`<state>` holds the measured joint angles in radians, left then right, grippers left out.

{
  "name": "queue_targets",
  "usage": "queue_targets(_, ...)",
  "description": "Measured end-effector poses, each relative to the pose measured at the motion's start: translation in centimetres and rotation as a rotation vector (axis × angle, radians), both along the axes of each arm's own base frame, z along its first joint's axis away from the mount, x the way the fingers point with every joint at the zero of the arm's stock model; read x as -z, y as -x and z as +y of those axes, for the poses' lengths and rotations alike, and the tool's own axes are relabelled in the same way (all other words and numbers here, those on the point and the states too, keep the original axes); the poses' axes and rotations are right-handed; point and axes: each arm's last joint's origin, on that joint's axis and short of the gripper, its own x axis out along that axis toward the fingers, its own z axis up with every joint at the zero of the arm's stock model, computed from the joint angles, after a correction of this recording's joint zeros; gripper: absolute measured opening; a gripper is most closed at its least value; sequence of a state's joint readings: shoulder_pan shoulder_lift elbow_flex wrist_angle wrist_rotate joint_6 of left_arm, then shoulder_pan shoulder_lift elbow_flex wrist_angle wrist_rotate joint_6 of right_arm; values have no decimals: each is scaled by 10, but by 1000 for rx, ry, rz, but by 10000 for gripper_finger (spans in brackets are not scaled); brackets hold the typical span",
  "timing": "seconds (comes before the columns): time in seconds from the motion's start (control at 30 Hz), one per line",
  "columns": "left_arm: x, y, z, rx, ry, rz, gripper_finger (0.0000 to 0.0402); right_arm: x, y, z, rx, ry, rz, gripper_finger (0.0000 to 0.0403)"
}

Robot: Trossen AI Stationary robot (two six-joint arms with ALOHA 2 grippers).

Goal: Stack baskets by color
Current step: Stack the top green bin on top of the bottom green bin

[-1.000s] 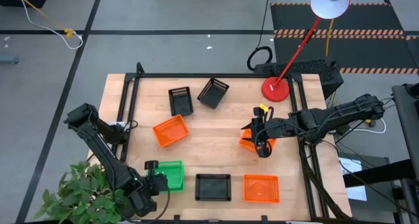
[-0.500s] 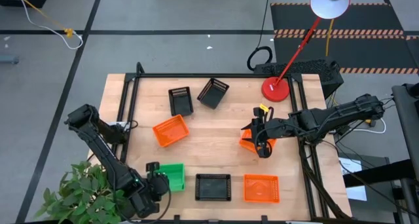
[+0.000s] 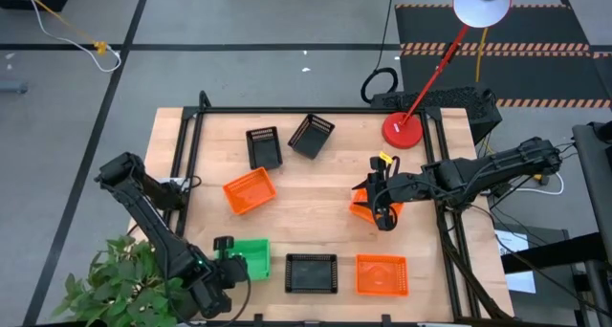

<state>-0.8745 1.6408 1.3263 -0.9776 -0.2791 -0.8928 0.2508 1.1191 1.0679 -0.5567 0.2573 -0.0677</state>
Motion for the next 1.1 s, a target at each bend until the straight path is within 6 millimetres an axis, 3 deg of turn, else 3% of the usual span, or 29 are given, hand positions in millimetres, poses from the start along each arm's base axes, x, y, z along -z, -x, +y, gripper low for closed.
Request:
queue_targets(0.17, -7, 0, 2, -6, -41, -28, 8, -1, 0, 0, -1, 0, -7, 164)
queue_targets(0.57, 25, -5, -2, -15, -122, 48, 18, 0, 0, 0, -3, 1, -6, 164)
queue_targets(0.87, 38, -9, -7, -29, -142, 69, 127, 0, 0, 0, -2, 1, -6, 164)
queue_targets(1.1, 16, -9, -1, -57, -51, 5, 179, 0, 0, 0, -3, 1, -6, 164)
